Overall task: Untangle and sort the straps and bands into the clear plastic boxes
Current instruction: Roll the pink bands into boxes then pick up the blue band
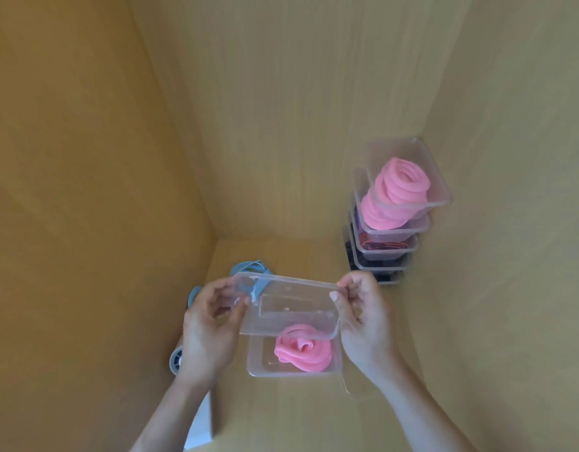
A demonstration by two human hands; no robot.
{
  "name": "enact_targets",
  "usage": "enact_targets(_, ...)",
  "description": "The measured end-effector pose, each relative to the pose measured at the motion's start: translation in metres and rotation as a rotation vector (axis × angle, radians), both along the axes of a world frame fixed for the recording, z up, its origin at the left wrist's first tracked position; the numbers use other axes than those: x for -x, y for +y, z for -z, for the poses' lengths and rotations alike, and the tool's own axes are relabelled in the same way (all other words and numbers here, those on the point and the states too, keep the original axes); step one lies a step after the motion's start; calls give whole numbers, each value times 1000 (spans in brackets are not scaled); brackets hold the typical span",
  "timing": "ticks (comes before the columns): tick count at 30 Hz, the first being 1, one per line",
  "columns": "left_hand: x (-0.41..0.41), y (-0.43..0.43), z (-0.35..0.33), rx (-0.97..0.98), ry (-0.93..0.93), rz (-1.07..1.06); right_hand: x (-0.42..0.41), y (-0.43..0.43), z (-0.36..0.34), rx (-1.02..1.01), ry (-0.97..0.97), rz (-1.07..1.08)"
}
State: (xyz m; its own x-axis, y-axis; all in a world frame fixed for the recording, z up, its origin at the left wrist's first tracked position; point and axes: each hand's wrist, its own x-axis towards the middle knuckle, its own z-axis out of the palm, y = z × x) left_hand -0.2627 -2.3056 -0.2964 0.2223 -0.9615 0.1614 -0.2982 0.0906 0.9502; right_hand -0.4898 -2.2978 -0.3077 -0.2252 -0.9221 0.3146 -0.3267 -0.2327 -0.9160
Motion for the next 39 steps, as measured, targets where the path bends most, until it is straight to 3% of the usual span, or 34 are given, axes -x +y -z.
enact_targets(5,2,-1,17,-38,68,-48,-2,-20,26,-36,-2,35)
enact_targets(11,2,2,58,-220,-248,21,-16,-30,65,-116,115,64)
enact_targets(20,6,4,66,-371,-735,110,-26,-24,95,-179,278,59)
enact_targets(39,26,4,78,-336,-806,143,-9,-16,105,-283,240,143)
